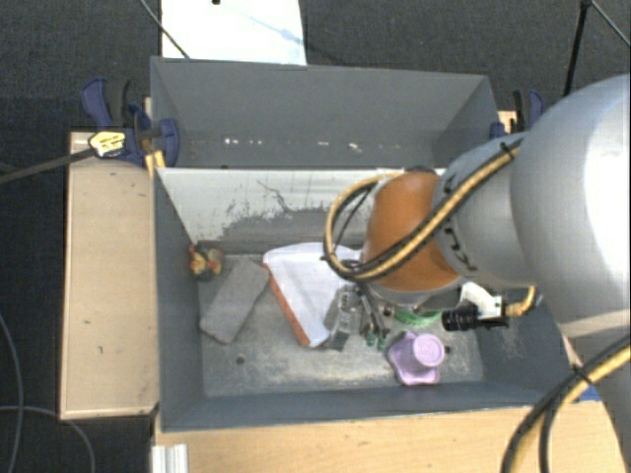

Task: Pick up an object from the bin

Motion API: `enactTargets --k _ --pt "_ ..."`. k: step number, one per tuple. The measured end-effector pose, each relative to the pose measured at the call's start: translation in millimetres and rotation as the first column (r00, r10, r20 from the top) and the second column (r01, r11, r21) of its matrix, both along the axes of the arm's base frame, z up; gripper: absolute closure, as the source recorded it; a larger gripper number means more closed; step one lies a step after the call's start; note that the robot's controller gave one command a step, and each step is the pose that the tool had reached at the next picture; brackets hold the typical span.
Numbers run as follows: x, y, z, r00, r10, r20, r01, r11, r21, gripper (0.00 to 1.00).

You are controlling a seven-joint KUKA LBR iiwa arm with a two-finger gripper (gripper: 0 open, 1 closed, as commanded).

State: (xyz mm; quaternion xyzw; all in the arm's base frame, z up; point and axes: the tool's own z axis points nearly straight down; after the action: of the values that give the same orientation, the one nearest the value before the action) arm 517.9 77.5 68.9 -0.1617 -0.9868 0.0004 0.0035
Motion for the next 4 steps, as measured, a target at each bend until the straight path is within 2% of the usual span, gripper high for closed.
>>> enactTargets --k 1,2,3,4 --pt "0.0 0.0 0.0 1.0 0.0 0.0 0.0 1.0 0.0 1.0" --pt "7.0 -8.4 46.2 1.0 0.002 -0.003 -0.002 1.0 -0.001 1.0" --pt "19.3 -11.0 73.1 1.0 0.003 0.009 -0.003 1.0 0.001 1.0" --pt "16.4 -14.7 89.1 1.0 0.01 -0.005 -0.01 1.0 -0.001 1.0"
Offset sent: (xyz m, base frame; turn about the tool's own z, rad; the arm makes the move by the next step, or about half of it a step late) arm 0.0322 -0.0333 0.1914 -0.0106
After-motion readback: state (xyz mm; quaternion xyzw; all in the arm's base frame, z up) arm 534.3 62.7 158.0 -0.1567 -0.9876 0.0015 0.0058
